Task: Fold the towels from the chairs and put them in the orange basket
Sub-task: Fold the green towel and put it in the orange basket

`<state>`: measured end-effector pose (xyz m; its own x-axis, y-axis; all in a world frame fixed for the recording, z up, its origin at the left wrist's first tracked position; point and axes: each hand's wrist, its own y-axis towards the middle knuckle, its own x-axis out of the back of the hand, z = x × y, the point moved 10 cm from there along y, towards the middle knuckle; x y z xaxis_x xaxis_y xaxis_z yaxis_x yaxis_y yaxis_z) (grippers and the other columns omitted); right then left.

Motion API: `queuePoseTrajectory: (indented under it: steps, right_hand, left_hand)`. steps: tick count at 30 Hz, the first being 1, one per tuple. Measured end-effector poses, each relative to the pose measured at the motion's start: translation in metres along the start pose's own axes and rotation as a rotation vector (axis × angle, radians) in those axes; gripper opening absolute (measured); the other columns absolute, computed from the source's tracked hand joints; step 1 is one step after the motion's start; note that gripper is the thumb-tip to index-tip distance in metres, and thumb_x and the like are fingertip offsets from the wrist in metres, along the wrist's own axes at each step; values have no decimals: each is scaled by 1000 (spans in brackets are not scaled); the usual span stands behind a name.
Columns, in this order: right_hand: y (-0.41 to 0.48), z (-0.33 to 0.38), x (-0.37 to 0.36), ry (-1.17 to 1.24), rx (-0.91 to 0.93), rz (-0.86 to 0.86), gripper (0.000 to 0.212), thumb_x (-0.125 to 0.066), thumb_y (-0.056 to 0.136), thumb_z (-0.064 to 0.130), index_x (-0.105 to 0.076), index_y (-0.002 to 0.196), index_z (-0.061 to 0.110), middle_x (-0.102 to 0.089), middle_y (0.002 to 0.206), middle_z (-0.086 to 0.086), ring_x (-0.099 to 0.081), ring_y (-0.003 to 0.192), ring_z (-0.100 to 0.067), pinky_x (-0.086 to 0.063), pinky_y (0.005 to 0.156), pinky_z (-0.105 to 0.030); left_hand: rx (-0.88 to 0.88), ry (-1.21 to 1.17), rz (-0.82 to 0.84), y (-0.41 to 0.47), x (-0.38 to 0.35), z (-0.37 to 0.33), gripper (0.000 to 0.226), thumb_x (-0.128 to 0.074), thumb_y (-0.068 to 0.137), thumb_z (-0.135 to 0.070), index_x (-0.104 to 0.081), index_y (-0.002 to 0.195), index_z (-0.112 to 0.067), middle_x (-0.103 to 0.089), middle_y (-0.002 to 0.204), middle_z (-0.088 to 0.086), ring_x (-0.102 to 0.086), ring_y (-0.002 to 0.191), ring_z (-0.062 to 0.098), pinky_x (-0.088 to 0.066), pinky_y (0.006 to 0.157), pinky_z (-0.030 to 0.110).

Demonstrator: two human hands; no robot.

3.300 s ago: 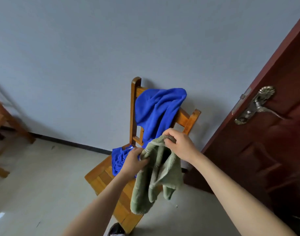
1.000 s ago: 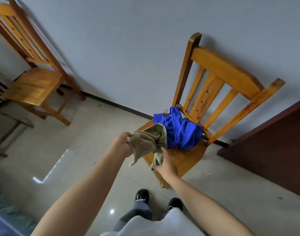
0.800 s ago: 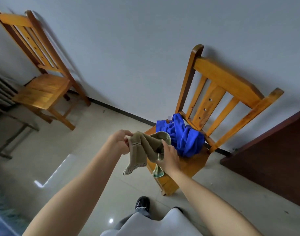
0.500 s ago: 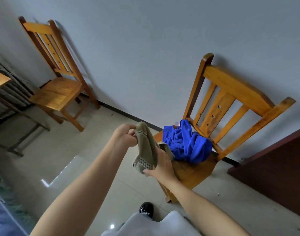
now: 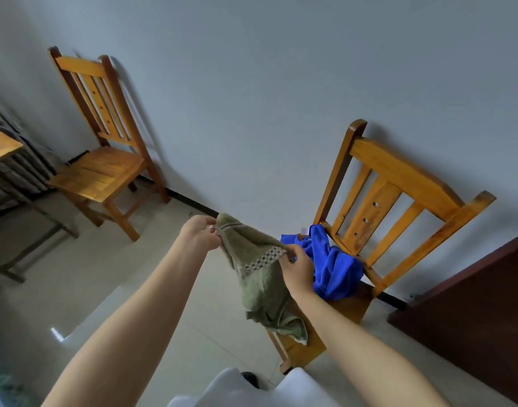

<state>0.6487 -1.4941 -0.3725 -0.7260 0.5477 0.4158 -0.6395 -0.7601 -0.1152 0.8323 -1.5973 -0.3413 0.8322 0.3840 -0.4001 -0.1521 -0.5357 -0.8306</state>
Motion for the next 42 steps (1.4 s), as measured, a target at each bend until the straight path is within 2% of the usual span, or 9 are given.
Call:
queuePoseTrajectory:
  steps: [4, 7, 11, 15, 19, 22, 25, 33, 42]
  right_hand:
    - [18, 50, 12, -81, 151, 123, 12, -49, 93, 9, -59, 96, 3, -51, 74, 11, -49, 71, -8, -38, 60, -11]
    - [24, 86, -2, -262, 244, 289, 20, -48, 94, 14, -60, 97, -1, -59, 83, -1, -53, 81, -16, -38, 62, -16]
    - [29, 116, -15, -387, 274, 415, 23, -49, 93, 14, -63, 101, -2, -65, 105, -12, -56, 95, -20, -42, 80, -27]
    - [26, 131, -21, -427, 268, 524, 24, -53, 92, 19, -66, 104, 2, -65, 105, -7, -56, 93, -14, -43, 84, -27]
    - [24, 136, -18, -383, 252, 614, 29, -64, 86, 21, -64, 112, 9, -63, 98, -6, -56, 91, -13, -43, 85, -27]
    - [23, 116, -17, -530, 230, 708, 37, -69, 80, 19, -59, 116, 20, -63, 97, -8, -57, 84, -16, -47, 79, -30]
    - [18, 90, -21, -683, 186, 736, 19, -62, 81, 8, -56, 80, 27, -55, 79, 8, -51, 70, -4, -39, 59, -18]
    - [85, 170, 29, -552, 314, 127, 14, -53, 83, 2, -59, 90, 12, -58, 86, -4, -52, 81, -19, -34, 56, -26]
    - [121, 325, 114, -613, 648, -313, 31, -43, 84, -2, -66, 103, 6, -66, 108, -16, -59, 100, -33, -43, 74, -29]
  left_hand:
    - [-55, 363, -146, 7, 34, -22, 60, -58, 86, -6, -33, 141, -10, -28, 146, 15, -30, 133, 34, -37, 102, 40]
    - [-342, 765, -61, 1, 24, -31, 58, -66, 83, -12, -40, 135, -9, -42, 137, 9, -35, 130, 31, -31, 103, 46]
    - [-608, 1173, 425, -24, -26, 6, 39, -71, 80, -31, -58, 113, -16, -63, 115, 4, -58, 99, 14, -45, 78, 21]
    - [-942, 1484, 234, -34, -39, 9, 47, -71, 74, -44, -57, 111, -19, -56, 106, -4, -53, 97, 14, -47, 82, 29]
    - [-1059, 1384, 86, -41, -38, -11, 17, -57, 83, -17, -65, 96, -11, -63, 99, 6, -58, 92, 23, -42, 72, 29]
    - [-1097, 1283, 129, -53, -38, -34, 20, -53, 80, -3, -69, 91, -8, -69, 89, 8, -60, 85, 22, -43, 71, 27]
    - [-1162, 1320, 217, -71, -51, -57, 26, -51, 80, 3, -71, 93, -6, -69, 88, 9, -58, 84, 19, -38, 70, 22]
    - [-1282, 1282, 96, -93, -100, -176, 26, -50, 83, 0, -67, 100, -10, -65, 92, 15, -61, 94, 31, -45, 75, 28]
    - [-1593, 1078, 25, -185, -146, -237, 19, -58, 85, -7, -68, 102, -8, -66, 98, 13, -56, 87, 18, -49, 79, 29]
